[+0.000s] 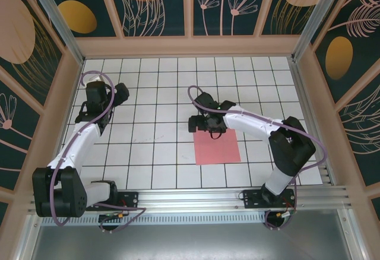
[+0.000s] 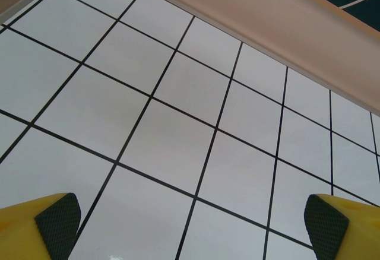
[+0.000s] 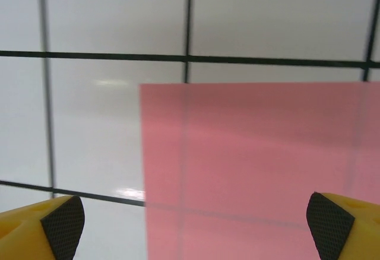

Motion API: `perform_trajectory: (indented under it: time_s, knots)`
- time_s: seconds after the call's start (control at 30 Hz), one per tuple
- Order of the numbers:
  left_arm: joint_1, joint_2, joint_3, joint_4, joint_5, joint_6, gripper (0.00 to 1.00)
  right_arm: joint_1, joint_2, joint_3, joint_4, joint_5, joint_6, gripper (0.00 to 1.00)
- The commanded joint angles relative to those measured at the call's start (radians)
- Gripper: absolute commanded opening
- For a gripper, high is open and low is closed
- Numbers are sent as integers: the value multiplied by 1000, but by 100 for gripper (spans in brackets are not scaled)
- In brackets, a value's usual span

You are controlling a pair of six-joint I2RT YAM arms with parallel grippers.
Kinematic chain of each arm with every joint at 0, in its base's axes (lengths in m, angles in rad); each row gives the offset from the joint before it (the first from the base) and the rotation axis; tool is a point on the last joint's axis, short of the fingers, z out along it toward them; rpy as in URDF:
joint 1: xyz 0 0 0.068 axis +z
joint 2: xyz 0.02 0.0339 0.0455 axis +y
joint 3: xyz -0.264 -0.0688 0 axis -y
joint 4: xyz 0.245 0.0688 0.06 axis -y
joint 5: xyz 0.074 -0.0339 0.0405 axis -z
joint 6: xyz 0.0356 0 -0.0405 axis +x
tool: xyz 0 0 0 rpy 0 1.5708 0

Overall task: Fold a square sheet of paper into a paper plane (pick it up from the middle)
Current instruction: Fold the square sheet of paper in half at the center of the table.

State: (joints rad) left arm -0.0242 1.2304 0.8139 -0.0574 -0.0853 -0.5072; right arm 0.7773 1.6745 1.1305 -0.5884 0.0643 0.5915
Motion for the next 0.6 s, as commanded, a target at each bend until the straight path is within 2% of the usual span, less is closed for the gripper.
perform_trajectory:
  time_s: [0.0, 0.57]
  knots:
    - [9, -3, 29, -15, 19, -16, 99, -5, -7, -42, -89, 40, 44, 99]
    - [9, 23, 39, -29, 3, -11, 98, -6, 97, -116, -65, -15, 57, 97]
